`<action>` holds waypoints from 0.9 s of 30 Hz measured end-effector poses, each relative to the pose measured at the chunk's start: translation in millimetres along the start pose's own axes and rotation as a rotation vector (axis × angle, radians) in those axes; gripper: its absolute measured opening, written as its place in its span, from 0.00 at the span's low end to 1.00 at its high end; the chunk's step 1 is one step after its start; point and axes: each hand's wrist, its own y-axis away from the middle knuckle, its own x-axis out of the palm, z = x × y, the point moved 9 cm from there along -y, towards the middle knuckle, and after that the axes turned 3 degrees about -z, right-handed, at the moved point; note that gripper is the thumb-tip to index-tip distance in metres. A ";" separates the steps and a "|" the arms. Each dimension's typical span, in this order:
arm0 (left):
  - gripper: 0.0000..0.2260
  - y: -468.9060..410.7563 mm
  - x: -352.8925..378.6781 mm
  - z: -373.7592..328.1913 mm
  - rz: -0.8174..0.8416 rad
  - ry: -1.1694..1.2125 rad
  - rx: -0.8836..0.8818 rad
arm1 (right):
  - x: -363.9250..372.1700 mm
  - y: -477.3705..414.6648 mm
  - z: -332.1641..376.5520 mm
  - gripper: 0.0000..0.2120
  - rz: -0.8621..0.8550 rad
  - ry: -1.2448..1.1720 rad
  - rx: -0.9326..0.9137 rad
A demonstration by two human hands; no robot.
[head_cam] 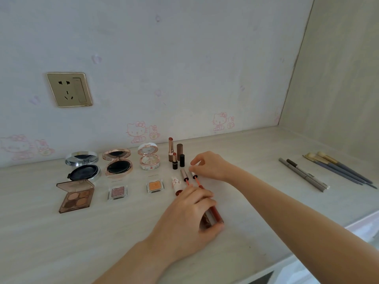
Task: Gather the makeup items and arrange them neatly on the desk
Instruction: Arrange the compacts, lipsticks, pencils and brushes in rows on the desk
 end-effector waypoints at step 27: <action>0.13 -155.6 113.2 -53.1 0.267 0.143 -0.128 | -160.3 160.2 -150.2 0.13 -0.475 0.358 0.077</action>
